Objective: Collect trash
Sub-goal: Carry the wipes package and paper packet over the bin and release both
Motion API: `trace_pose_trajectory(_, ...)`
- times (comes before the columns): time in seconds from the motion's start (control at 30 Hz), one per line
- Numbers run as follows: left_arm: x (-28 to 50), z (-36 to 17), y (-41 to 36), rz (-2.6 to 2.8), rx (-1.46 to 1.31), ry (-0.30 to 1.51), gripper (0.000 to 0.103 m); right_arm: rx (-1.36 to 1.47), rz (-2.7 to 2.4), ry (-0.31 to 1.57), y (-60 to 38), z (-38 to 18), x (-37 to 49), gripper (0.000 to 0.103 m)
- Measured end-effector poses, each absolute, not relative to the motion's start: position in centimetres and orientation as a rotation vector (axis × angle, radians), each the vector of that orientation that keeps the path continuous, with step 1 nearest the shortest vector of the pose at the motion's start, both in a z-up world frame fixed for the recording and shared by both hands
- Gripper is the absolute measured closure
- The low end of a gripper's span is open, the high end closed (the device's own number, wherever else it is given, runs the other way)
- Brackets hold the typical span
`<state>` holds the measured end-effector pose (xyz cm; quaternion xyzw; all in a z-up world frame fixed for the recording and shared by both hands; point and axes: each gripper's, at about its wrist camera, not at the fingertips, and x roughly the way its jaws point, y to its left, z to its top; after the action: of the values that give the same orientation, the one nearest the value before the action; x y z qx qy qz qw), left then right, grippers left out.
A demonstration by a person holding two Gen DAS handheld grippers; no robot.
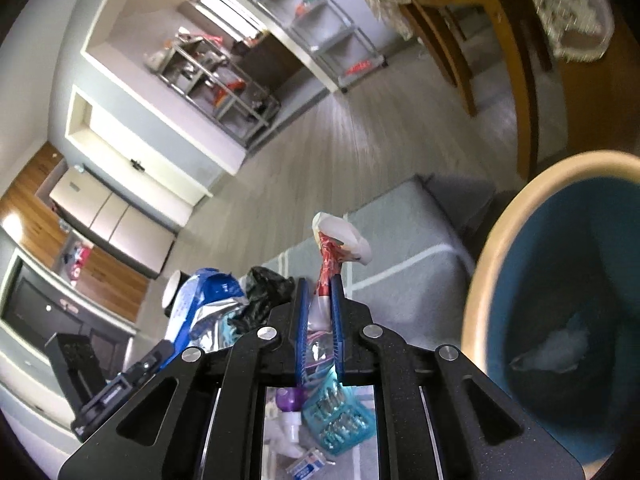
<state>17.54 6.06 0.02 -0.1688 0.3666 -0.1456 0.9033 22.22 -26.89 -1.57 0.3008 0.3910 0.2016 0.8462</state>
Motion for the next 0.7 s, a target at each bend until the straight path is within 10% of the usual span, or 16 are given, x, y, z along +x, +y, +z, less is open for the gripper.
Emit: trace_pose_trajectory(0.7,17.7,3.2,-6.8,-0.473,-0.208,0.776,0.102,0.445,0.142,0.68,-33.1,1.7,11.7,0.091)
